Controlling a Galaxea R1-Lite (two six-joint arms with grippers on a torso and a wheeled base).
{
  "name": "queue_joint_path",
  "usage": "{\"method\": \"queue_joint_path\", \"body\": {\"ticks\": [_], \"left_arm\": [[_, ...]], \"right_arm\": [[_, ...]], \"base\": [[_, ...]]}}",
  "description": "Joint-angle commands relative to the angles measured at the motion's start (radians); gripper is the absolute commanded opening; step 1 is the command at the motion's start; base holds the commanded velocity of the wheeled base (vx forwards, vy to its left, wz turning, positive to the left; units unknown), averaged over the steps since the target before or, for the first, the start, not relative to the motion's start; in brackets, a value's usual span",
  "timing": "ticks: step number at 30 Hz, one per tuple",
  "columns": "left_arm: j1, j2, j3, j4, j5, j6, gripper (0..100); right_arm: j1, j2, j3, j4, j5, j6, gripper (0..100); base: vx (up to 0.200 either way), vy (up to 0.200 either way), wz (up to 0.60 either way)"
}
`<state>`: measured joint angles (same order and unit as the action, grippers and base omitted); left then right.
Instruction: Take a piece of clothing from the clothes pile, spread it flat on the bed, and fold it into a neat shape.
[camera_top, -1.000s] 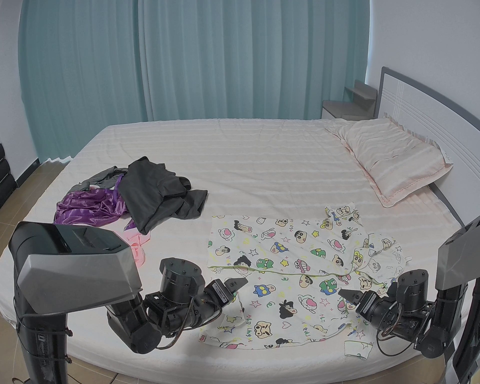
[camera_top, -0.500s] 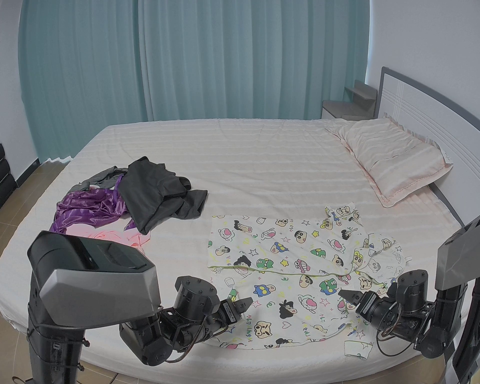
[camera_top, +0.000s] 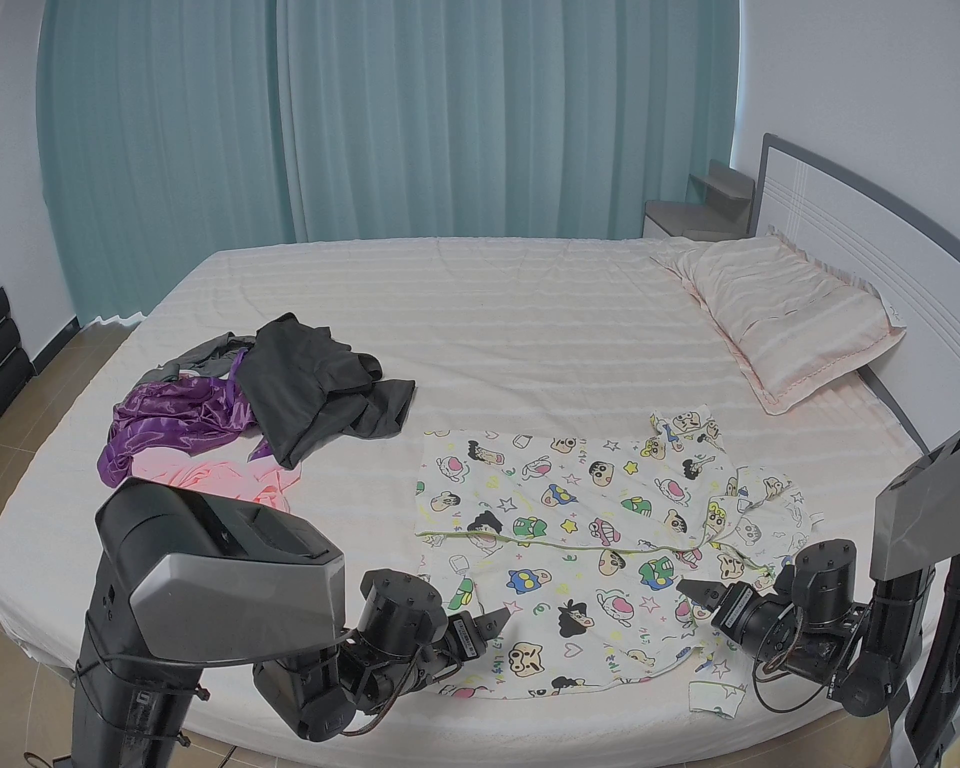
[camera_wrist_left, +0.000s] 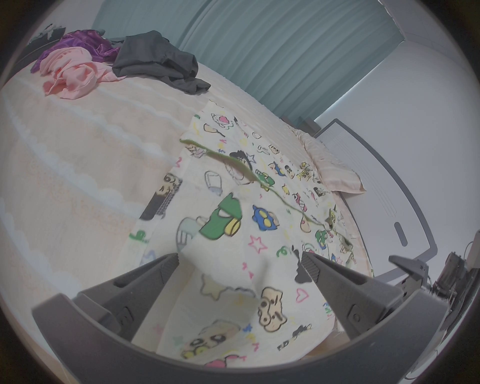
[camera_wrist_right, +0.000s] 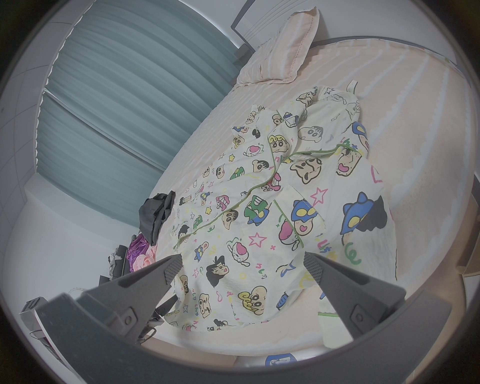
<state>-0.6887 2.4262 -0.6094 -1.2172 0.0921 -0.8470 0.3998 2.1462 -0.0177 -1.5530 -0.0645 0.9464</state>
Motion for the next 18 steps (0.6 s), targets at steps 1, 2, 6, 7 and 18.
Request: {"method": "queue_joint_path", "body": {"ticks": [1, 2, 6, 7, 18], "left_arm": [[-0.005, 0.007, 0.01, -0.001, -0.002, -0.001, 100], [-0.005, 0.01, 0.002, -0.001, -0.002, -0.001, 100], [0.005, 0.016, -0.049, 0.001, -0.002, -0.004, 100], [0.009, 0.024, -0.069, 0.004, -0.002, -0.006, 100], [0.012, 0.027, -0.07, -0.001, 0.07, -0.015, 0]], "right_arm": [[0.001, 0.001, 0.004, -0.013, 0.0, 0.0, 100], [0.001, 0.001, 0.004, -0.013, 0.0, 0.0, 100], [0.001, 0.001, 0.005, -0.013, 0.0, 0.0, 100], [0.001, 0.0, 0.004, -0.013, 0.0, 0.0, 100], [0.001, 0.001, 0.004, -0.013, 0.0, 0.0, 100]], "base": [[0.0, 0.0, 0.0], [0.0, 0.0, 0.0], [0.0, 0.0, 0.0], [0.0, 0.0, 0.0], [0.0, 0.0, 0.0]]}}
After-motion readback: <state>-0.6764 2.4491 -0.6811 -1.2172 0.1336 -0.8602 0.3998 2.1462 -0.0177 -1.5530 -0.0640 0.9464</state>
